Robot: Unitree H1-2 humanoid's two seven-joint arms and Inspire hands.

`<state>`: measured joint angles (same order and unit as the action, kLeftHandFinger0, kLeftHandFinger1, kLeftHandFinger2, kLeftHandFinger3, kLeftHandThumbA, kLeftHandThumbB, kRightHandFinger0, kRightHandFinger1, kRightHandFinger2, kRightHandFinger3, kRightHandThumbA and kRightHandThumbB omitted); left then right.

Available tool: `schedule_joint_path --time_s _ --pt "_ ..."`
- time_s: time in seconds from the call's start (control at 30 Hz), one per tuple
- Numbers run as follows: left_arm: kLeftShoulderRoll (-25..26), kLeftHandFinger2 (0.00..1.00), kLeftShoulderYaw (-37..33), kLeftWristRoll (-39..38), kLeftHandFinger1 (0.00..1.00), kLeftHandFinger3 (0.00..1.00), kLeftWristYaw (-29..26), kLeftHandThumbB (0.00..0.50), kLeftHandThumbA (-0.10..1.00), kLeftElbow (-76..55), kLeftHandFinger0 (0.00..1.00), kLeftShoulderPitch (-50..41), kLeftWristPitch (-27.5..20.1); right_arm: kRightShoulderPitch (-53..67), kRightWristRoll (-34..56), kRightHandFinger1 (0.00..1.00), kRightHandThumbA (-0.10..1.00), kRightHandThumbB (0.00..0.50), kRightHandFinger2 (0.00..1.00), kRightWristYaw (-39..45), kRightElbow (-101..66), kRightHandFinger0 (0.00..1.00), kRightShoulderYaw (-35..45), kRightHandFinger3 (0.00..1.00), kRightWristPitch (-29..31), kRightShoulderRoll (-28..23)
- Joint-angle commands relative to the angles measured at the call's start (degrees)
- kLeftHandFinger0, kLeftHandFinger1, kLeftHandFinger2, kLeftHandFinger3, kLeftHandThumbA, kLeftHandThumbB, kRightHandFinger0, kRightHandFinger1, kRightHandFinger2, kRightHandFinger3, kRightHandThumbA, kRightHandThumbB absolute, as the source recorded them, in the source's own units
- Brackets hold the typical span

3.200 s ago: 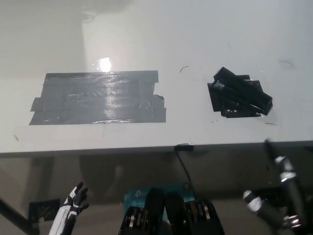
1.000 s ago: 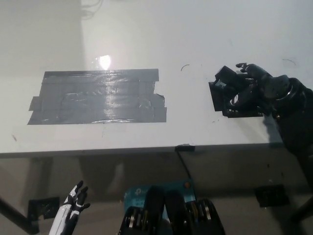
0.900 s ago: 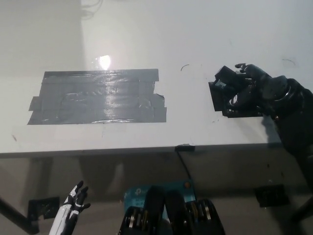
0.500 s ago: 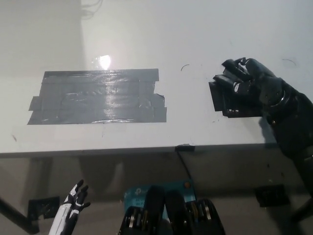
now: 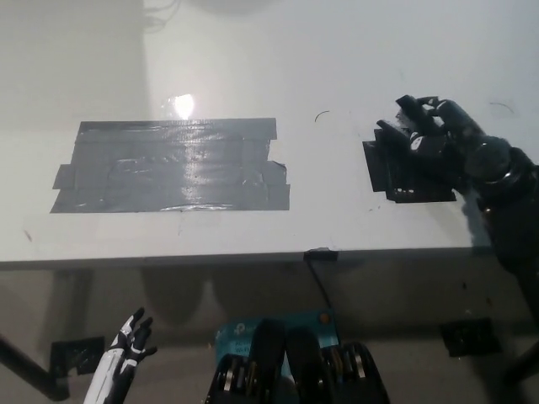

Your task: A stapler is kept on the black spot marked on the desk infront of the robot. The robot picks up the stapler using its right hand and passes it to a person

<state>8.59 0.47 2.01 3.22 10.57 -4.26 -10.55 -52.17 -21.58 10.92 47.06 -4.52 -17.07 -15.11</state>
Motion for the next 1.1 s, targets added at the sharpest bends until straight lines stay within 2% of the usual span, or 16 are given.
schedule_joint_path --time_s 0.0,0.17,0.27,0.37,0.4,0.43,0.47,0.5,0.57,0.63,0.7,0.8,0.9,0.97,1.03,1.07 --pt "0.7 1.0 0.0 -0.3 1.0 1.0 0.7 0.5 0.91 -1.1 0.9 0.1 -1.1 -1.5 10.2 0.51 -0.1 0.19 0.85 3.6 -2.3 0.05 6.8 0.92 -3.6 -0.9" --pt "0.6 1.0 0.0 -0.5 1.0 1.0 0.8 0.5 0.9 -1.2 0.89 0.3 -0.9 -2.2 16.7 0.53 -0.1 0.164 0.93 5.2 -5.7 0.06 13.7 1.0 -7.6 0.0" --pt "0.6 1.0 0.1 -0.6 1.0 1.0 0.8 0.5 0.9 -1.1 0.89 0.3 -0.8 -2.9 21.0 0.42 -0.1 0.161 0.79 7.3 -6.9 0.0 17.1 0.94 -9.6 0.6" --pt "0.5 1.0 0.2 -1.1 1.0 1.0 1.0 0.5 0.89 -1.1 0.89 0.4 -0.7 -4.8 31.1 0.26 -0.1 0.144 0.71 8.1 -5.6 0.0 23.8 1.0 -9.9 2.0" --pt "0.5 1.0 0.2 -1.1 1.0 1.0 1.0 0.5 0.89 -1.1 0.89 0.4 -0.7 -4.8 31.5 0.26 -0.1 0.144 0.71 8.1 -5.7 0.0 24.0 1.0 -9.9 2.1" --pt "0.6 1.0 0.2 -0.9 1.0 1.0 1.0 0.496 0.89 -1.1 0.89 0.4 -0.8 -5.3 34.9 0.17 -0.1 0.174 0.66 8.6 -5.7 0.0 24.5 1.0 -9.9 2.0" --pt "0.6 1.0 0.2 -0.8 1.0 1.0 0.9 0.497 0.89 -1.1 0.89 0.4 -1.0 -5.9 37.7 0.14 -0.1 0.203 0.61 9.1 -5.2 0.0 24.6 0.85 -9.9 1.8" --pt "0.6 1.0 0.2 -0.7 1.0 1.0 1.0 0.499 0.89 -1.0 0.89 0.4 -1.0 -6.5 40.1 0.1 -0.1 0.183 0.58 9.2 -4.7 0.0 24.4 0.72 -9.9 1.5" --pt "0.7 1.0 0.2 -0.7 1.0 1.0 1.0 0.5 0.89 -1.0 0.89 0.5 -0.9 -7.0 44.8 0.07 -0.1 0.154 0.56 10.2 -4.8 0.0 23.1 0.67 -9.9 0.8" --pt "0.7 1.0 0.2 -0.5 1.0 1.0 0.9 0.5 0.89 -1.0 0.88 0.6 -0.6 -7.2 48.8 0.08 -0.1 0.133 0.57 10.0 -5.3 0.0 21.6 0.7 -9.9 0.4" --pt "0.7 1.0 0.1 -0.4 1.0 1.0 1.0 0.5 0.89 -1.2 0.88 0.7 -0.3 -7.1 56.9 0.11 -0.1 0.157 0.6 6.5 -8.3 0.0 18.8 0.54 -9.9 0.0" --pt "0.9 1.0 0.0 -0.5 1.0 1.0 1.2 0.5 0.89 -1.1 0.88 0.8 -0.5 -6.4 62.6 0.12 -0.1 0.157 0.63 2.6 -13.5 0.0 17.0 0.7 -9.9 0.7" --pt "0.9 1.0 -0.1 -0.2 1.0 1.0 1.2 0.5 0.89 -1.0 0.88 0.7 -0.5 -5.9 67.0 0.15 -0.1 0.126 0.65 -0.5 -18.3 0.0 14.5 0.72 -9.9 0.9" --pt "0.9 1.0 -0.1 -0.3 1.0 1.0 1.2 0.5 0.89 -0.9 0.88 0.8 -0.4 -6.2 67.7 0.17 -0.1 0.104 0.68 0.1 -19.7 0.0 13.7 0.8 -9.9 0.9" --pt "0.9 1.0 0.0 -0.4 1.0 1.0 1.2 0.5 0.89 -0.7 0.88 0.8 -0.4 -7.2 65.1 0.19 -0.1 0.164 0.71 -0.7 -21.8 0.0 14.0 0.81 -9.9 2.4" --pt "0.8 1.0 0.0 -0.4 1.0 1.0 1.2 0.5 0.89 -0.8 0.89 0.7 -0.4 -7.8 66.2 0.18 -0.1 0.164 0.7 -2.4 -22.1 0.0 13.1 0.89 -9.9 2.5"
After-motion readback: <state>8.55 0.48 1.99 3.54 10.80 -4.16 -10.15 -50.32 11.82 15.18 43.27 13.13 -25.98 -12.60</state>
